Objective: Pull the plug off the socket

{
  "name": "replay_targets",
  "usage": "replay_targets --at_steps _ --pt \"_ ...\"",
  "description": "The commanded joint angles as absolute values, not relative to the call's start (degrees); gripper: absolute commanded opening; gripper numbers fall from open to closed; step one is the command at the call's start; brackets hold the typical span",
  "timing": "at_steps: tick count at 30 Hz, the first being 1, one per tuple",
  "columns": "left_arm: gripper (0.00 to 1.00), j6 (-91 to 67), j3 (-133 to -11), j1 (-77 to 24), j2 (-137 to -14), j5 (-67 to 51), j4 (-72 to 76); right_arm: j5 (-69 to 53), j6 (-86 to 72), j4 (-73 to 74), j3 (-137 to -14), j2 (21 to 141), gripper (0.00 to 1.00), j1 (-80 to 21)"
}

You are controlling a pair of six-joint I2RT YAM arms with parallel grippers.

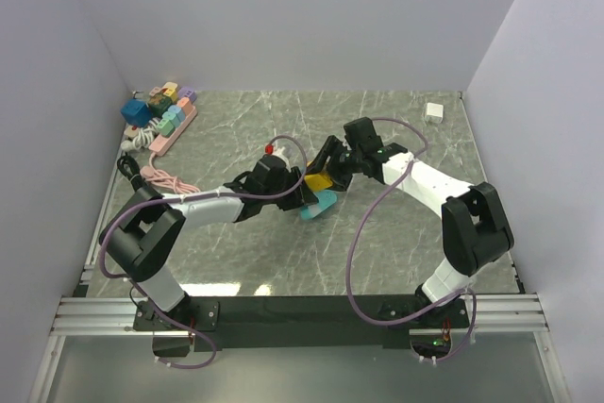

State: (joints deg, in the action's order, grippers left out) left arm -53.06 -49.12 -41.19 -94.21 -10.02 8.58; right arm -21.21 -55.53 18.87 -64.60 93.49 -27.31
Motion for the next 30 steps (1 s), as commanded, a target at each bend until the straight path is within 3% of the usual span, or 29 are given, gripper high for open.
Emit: replay_targets --at_steps 1,9,15,30 --pt "0.0 -51.15 -45.18 -39.73 -95.36 -8.61 7.2 -23.89 -51.16 20.83 -66.8 89.57 0.0 -24.01" --pt "0.0 -50.89 -41.48 -35.77 -99.31 -10.55 9.93 -34.45 -42.55 26.63 -71.1 90.08 0.0 -13.81" --pt "0.0 -50.63 -44.21 -35.51 -102.21 -11.25 9.32 -33.67 -42.27 29.79 -73.21 90.53 0.0 -12.39" --pt "0.0 -52.12 -49.22 -35.51 -106.35 -12.74 8.79 -20.92 -54.58 20.39 -62.93 86.92 0.0 -24.34"
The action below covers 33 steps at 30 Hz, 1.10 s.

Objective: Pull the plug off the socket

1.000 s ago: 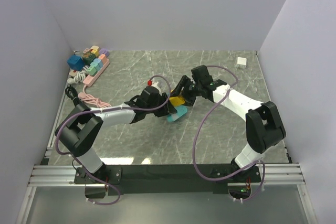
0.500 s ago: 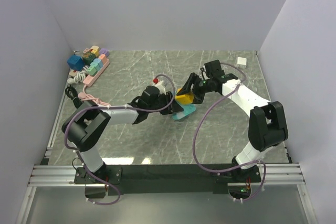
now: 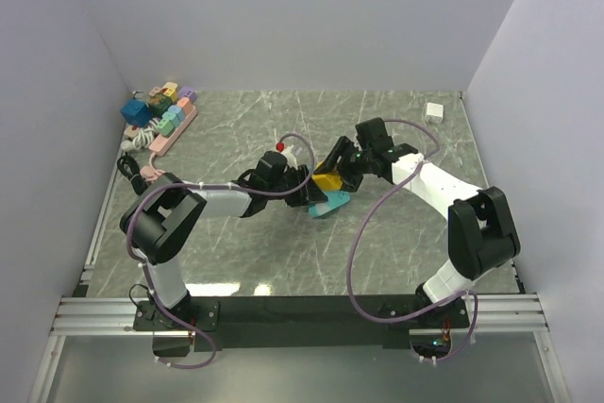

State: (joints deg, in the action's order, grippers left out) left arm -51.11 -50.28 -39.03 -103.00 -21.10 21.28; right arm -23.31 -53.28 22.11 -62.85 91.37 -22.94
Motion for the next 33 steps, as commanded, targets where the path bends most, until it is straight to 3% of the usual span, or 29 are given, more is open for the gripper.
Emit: replay_targets --at_steps 1,4,12,15,26,33 --pt "0.0 -52.21 -49.39 -35.51 -106.43 -12.74 8.79 -20.66 -54.58 20.74 -62.76 86.92 0.0 -24.43" --pt "0.0 -52.21 -49.31 -35.51 -106.35 -12.48 8.61 -20.92 -52.74 23.19 -63.37 85.79 0.0 -23.12" --pt "0.0 -52.3 -46.41 -33.93 -105.47 -12.92 9.84 -31.1 -39.31 33.04 -71.87 87.1 0.0 -8.28" --pt "0.0 -51.94 -46.14 -33.58 -105.03 -13.01 9.76 -28.06 -38.06 34.45 -73.82 87.45 0.0 -4.24" --pt "0.0 -52.21 -44.39 -32.61 -97.92 -15.46 9.23 -13.46 -53.33 8.72 -64.69 96.58 0.0 11.24" --pt "0.0 -52.21 -44.47 -32.17 -92.9 -15.91 7.47 -8.0 -59.85 1.76 -69.6 106.16 0.0 14.5"
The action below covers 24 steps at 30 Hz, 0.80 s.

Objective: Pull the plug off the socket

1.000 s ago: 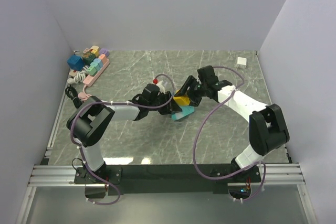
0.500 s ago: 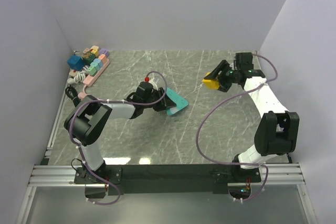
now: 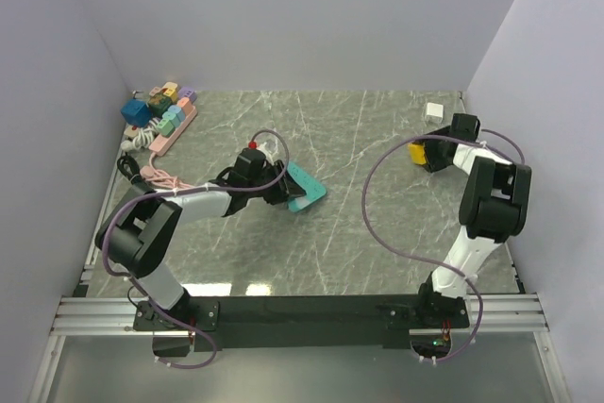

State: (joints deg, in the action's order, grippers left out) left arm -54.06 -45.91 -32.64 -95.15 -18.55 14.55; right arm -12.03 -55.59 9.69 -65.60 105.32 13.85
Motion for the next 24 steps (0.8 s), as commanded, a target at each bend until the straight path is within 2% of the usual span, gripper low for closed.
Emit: replay_targets --at_steps 1,5,8,9,10,12,15,17,24 --pt "0.0 -52.29 -44.21 -32.08 -92.55 -15.82 6.95 -7.65 -60.03 1.58 -70.48 108.09 0.0 14.59" --pt "0.0 -52.65 -43.68 -30.77 -91.23 -15.21 5.89 -5.45 -60.64 3.6 -76.54 112.93 0.0 15.2" --pt "0.0 -53.09 -43.07 -29.71 -90.62 -15.29 6.15 -6.94 -61.87 2.47 -77.78 115.4 0.22 16.34" --pt "0.0 -53.26 -42.89 -29.45 -90.53 -15.29 6.07 -7.81 -61.87 1.76 -77.87 115.66 0.42 16.61" --pt "0.0 -53.26 -42.98 -29.27 -90.35 -15.12 6.06 -9.04 -61.7 2.11 -78.22 116.19 0.5 16.96" --pt "0.0 -53.35 -42.98 -28.48 -90.26 -15.21 6.33 -9.93 -60.21 4.29 -79.89 116.54 0.63 17.05" --pt "0.0 -53.35 -43.68 -27.43 -90.53 -15.03 6.15 -10.55 -58.98 7.29 -77.71 113.75 0.76 17.14" --pt "0.0 -53.52 -43.77 -26.38 -90.44 -14.85 6.33 -10.89 -58.63 8.87 -74.81 111.81 0.81 17.23" --pt "0.0 -52.82 -44.21 -23.03 -91.14 -16.0 5.98 -11.42 -54.67 16.26 -69.71 103.21 0.86 17.75"
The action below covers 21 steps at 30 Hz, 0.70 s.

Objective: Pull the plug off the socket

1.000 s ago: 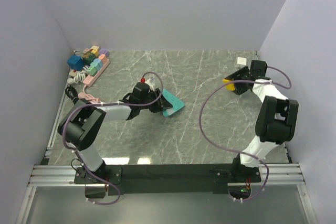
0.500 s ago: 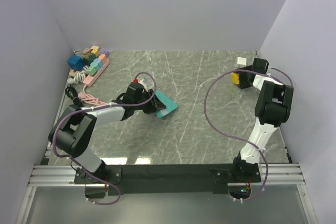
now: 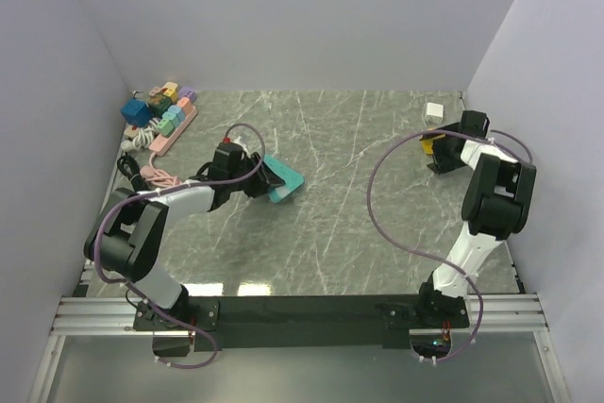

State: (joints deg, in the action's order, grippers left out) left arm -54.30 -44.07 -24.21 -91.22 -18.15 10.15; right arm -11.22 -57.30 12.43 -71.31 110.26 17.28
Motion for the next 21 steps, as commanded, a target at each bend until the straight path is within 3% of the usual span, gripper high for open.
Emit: replay_targets --at_steps 1,12,21 --pt "0.0 -52.82 -44.03 -22.85 -90.97 -15.91 5.98 -11.51 -54.32 17.83 -68.91 101.79 0.86 17.75" --pt "0.0 -54.66 -41.93 -20.83 -86.4 -16.96 4.93 -19.24 -47.56 26.72 -53.8 79.03 0.86 15.47" --pt "0.0 -58.36 -38.15 -19.69 -74.63 -13.1 -5.0 -20.56 -44.65 31.38 -49.22 70.76 0.86 14.85"
